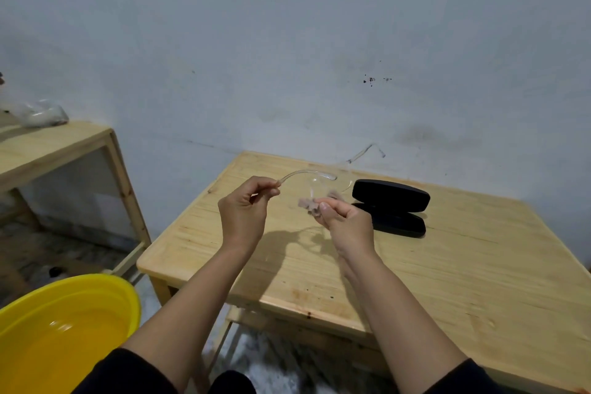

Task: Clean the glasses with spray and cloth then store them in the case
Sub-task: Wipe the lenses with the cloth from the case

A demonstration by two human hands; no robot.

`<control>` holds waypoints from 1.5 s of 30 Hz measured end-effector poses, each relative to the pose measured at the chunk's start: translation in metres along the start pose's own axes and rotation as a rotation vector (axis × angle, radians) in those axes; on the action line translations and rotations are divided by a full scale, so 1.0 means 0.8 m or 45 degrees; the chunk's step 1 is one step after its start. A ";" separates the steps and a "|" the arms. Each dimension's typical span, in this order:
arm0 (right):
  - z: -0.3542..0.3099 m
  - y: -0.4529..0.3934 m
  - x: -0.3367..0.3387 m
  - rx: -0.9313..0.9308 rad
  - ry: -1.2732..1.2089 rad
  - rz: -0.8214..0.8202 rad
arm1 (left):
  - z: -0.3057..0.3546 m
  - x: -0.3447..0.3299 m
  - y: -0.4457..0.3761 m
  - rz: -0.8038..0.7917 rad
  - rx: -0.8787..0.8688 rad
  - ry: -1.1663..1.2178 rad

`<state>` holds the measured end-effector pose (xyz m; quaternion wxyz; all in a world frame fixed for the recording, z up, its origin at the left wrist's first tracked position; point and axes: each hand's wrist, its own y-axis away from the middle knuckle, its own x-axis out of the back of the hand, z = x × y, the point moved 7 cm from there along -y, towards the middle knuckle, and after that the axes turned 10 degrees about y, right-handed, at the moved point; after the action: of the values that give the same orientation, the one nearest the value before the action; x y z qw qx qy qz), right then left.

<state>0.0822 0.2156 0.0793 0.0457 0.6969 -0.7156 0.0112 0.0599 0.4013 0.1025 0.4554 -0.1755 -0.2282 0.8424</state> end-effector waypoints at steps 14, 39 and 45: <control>0.062 -0.010 0.009 -0.238 -0.090 0.107 | -0.052 0.109 -0.013 0.095 0.001 -0.271; 0.075 -0.008 0.008 -0.344 -0.157 0.110 | -0.089 0.115 -0.011 -0.098 0.131 -0.493; 0.060 -0.012 0.019 -0.289 -0.151 0.083 | -0.058 0.095 -0.014 -0.006 -0.068 -0.523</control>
<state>0.0887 0.1962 0.0326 0.0816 0.6629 -0.7361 -0.1098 0.0513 0.4816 0.0628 0.3965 -0.0117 -0.3390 0.8531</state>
